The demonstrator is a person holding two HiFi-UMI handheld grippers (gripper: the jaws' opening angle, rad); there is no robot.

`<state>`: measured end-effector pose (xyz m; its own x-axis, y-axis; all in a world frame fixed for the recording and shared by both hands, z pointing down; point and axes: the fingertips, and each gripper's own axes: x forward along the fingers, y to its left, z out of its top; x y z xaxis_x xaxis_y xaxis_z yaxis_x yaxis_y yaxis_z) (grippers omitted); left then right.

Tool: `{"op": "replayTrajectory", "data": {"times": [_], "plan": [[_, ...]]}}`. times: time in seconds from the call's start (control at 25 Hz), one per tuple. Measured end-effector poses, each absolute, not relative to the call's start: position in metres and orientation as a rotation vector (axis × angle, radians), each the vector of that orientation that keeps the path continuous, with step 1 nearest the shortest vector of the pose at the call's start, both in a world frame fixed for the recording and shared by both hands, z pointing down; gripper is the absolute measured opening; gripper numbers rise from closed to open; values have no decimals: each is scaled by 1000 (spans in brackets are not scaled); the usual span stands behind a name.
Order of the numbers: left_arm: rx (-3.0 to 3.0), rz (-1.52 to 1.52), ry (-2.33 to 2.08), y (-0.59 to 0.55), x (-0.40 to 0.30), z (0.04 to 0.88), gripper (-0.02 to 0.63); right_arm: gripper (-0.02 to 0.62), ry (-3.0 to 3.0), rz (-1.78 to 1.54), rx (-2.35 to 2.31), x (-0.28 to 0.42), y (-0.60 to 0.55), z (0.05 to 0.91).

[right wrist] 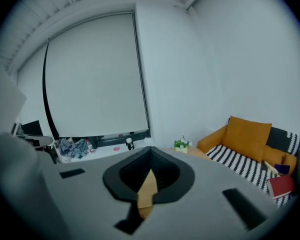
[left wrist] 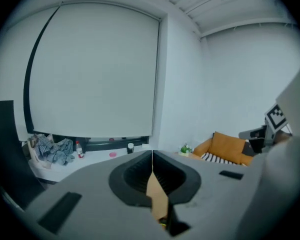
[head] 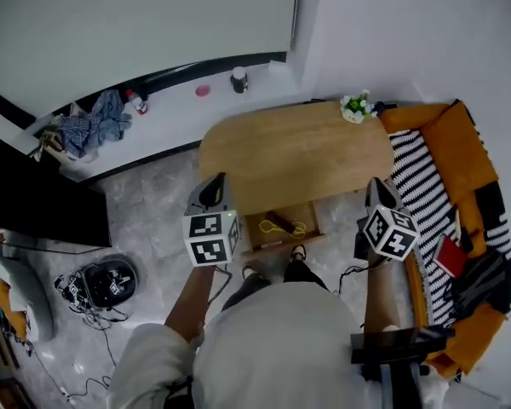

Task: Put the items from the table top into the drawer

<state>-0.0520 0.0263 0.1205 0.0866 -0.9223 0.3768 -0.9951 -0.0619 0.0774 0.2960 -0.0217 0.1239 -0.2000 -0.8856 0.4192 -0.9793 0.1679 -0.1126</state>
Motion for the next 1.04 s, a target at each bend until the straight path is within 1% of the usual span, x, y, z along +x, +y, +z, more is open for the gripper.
{"op": "replayTrajectory", "data": {"times": [0.24,1.04], "plan": [[2082,300,-1895,26,-36,109,9,-8,-2194,505,1808,304,-13,112],[2060,278,-1880,24,-40,109,9,-9,-2202,465,1765,283,-22,107]]}}
